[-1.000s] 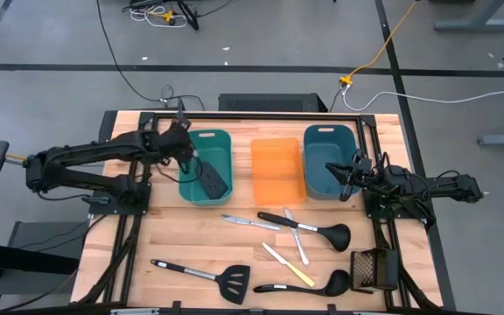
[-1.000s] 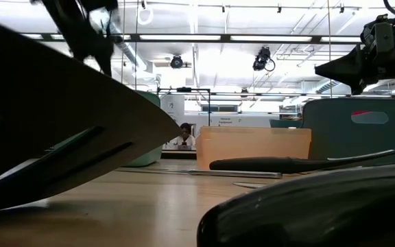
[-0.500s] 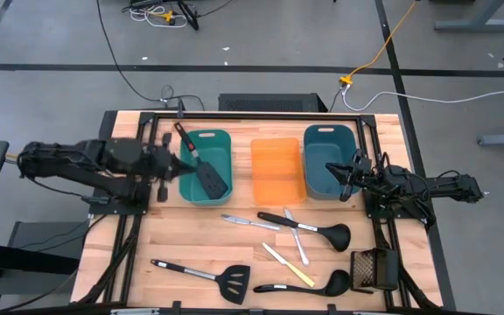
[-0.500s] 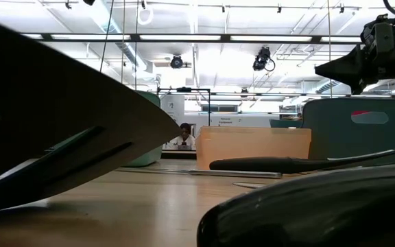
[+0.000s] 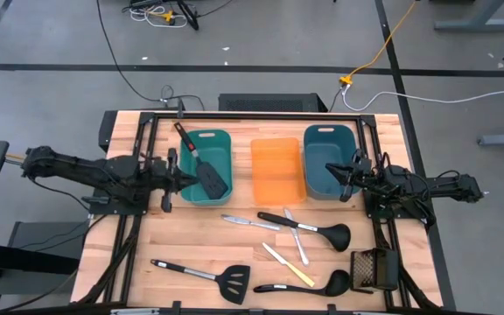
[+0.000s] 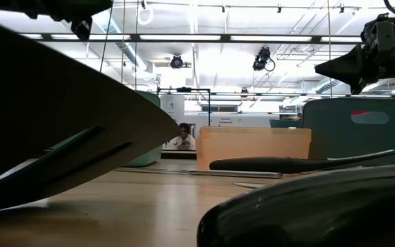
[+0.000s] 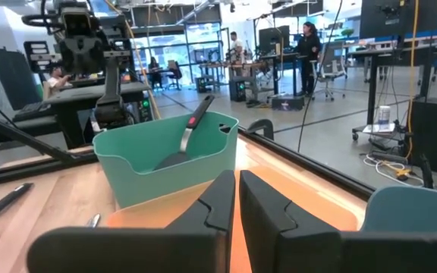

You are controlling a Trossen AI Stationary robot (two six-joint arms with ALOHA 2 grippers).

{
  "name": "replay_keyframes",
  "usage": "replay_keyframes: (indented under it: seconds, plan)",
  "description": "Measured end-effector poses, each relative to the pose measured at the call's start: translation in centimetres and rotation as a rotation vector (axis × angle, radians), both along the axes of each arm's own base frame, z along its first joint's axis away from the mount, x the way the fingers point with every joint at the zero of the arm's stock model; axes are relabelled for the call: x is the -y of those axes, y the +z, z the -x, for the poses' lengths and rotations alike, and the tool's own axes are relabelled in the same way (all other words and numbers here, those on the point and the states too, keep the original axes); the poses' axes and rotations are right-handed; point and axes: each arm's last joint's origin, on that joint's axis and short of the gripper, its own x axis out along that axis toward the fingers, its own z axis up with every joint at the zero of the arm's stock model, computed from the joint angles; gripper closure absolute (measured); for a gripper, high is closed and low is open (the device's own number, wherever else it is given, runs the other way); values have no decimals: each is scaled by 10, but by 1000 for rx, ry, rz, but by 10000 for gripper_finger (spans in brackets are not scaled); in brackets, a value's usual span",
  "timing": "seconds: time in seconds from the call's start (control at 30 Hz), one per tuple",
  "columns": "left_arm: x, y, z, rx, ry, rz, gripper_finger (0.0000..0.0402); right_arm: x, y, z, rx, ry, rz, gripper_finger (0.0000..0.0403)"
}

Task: Pick & Place Kitchen Items
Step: Put the yellow knife into the orange bin

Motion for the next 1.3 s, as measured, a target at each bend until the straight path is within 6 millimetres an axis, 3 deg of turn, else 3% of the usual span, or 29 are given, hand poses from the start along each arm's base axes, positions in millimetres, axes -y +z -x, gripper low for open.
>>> replay_keyframes:
  seconds: [0.23, 0.67, 1.3]
  plan:
    - [-2, -18, 9, -67, 62, -64, 400, 0, 0, 0, -5, 0, 0, 372]
    - [-7, -16, 28, -53, 93, -66, 400, 0, -1, 0, -6, 0, 0, 372]
    - [-9, -20, 31, -94, 131, -64, 398, 0, -1, 0, -1, 1, -13, 372]
